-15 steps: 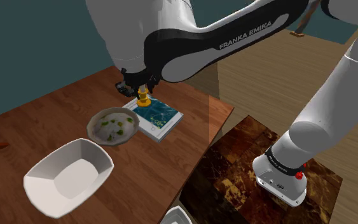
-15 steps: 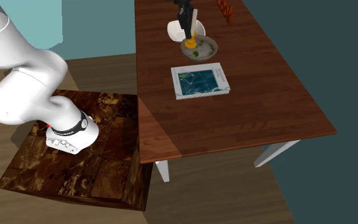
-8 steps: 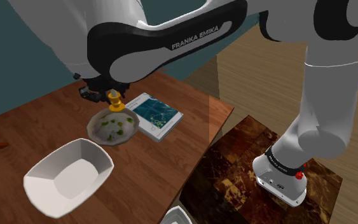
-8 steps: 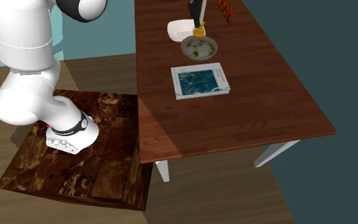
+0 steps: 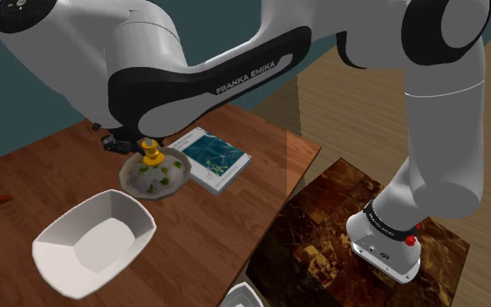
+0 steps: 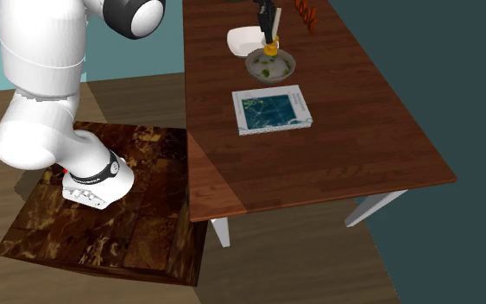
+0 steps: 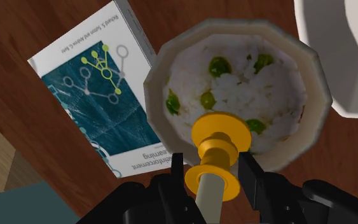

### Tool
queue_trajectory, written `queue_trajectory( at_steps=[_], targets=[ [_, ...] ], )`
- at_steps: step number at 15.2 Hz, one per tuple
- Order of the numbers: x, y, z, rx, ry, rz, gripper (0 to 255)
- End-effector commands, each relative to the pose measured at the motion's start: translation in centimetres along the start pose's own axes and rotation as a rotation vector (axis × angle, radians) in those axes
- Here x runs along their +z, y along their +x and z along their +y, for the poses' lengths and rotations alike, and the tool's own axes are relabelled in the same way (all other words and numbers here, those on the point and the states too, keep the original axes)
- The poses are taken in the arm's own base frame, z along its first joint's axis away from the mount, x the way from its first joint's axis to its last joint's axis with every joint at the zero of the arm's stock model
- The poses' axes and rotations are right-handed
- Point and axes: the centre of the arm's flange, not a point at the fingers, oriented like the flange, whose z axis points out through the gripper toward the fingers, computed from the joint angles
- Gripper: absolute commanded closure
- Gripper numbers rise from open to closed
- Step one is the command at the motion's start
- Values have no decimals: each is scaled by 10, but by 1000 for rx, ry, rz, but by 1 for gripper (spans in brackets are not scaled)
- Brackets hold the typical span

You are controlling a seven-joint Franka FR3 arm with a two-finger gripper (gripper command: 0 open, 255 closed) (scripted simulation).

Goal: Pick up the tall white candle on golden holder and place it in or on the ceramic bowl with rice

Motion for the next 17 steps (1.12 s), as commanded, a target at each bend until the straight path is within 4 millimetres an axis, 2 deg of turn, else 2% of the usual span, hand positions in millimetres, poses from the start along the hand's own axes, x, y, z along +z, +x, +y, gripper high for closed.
queue_trajectory(
  at_steps=[1,2,10,11,16,17],
  targets=[
    [10,-4,-3,0,0,0,255],
    [17,-6,-5,0,0,0,255],
    [17,-6,-5,0,0,0,255],
    [17,-6,-5,0,0,0,0],
    [17,-6,-5,0,0,0,0],
    [3,-6,-5,0,0,0,0]
  ],
)
